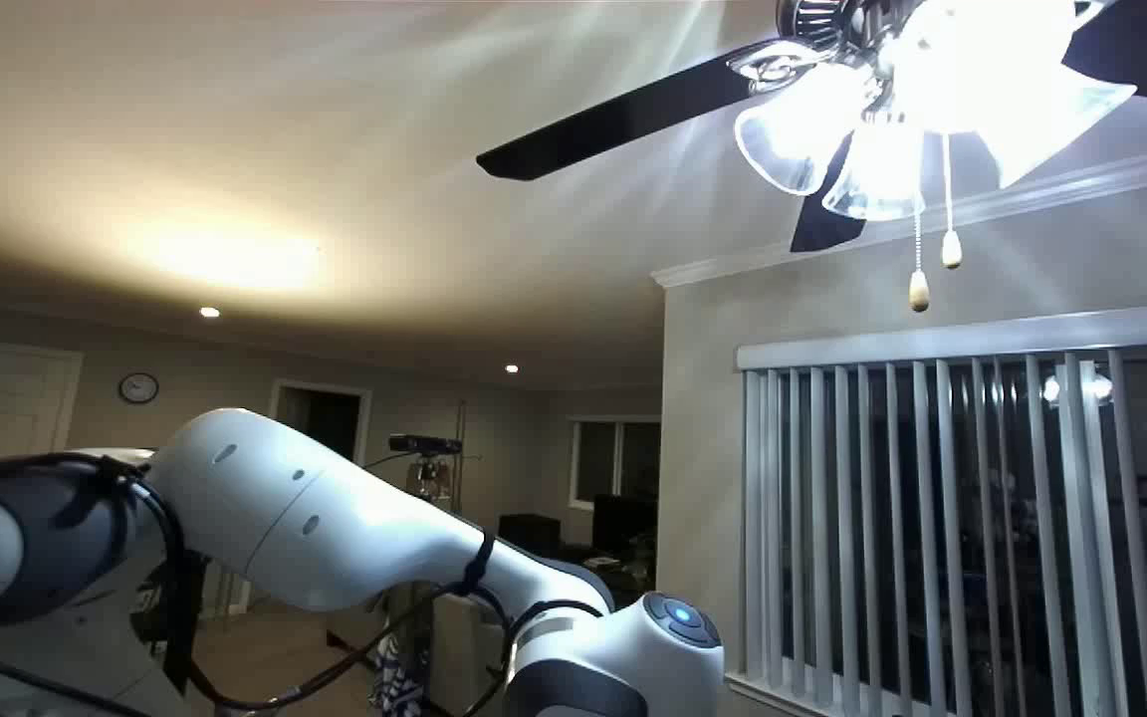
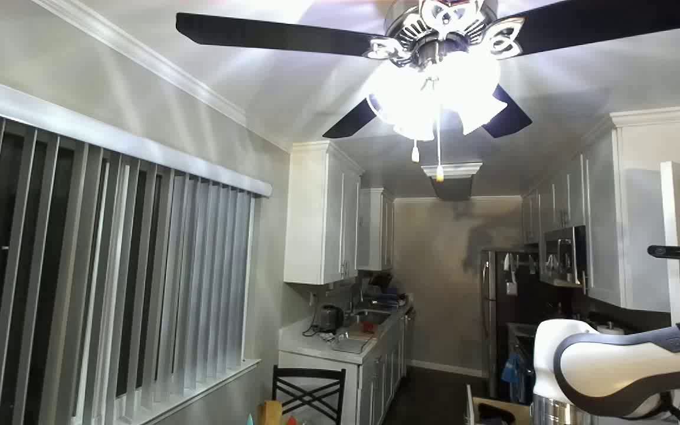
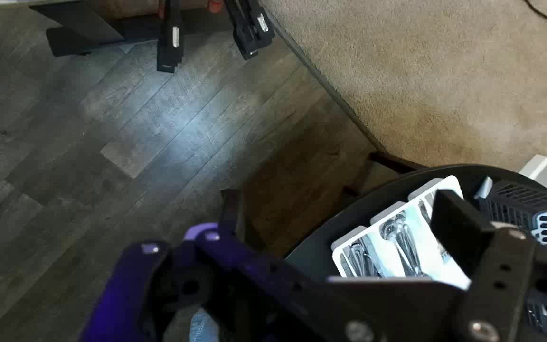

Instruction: Switch the chandelier off using the string switch

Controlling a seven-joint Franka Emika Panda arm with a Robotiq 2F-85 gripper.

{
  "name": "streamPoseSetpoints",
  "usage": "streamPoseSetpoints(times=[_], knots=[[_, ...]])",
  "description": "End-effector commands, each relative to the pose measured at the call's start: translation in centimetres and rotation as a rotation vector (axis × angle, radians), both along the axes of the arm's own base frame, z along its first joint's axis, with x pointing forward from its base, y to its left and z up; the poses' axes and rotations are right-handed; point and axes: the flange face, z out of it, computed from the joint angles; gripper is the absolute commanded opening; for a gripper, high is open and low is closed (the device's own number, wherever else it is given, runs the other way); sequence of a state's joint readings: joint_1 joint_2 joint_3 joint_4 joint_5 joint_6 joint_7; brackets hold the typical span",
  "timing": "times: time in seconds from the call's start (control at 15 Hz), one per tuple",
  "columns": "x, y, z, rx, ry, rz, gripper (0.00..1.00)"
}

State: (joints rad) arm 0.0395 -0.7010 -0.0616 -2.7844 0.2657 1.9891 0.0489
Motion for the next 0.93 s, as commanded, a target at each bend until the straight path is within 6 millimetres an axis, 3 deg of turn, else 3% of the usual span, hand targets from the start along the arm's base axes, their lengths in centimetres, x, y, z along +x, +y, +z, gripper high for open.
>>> streamPoseSetpoints(times=[0.0,0.33,0.53,0.87], knots=[[0.0,0.0,0.0,0.0,0.003,0.0,1.0],[0.0,0.0,-0.1,0.0,0.005,0.0,1.0],[1.2,1.4,3.3,0.006,-0.198,-0.034,1.0],[2.0,6.2,9.3,-0.11,-0.466,0.086,1.0]])
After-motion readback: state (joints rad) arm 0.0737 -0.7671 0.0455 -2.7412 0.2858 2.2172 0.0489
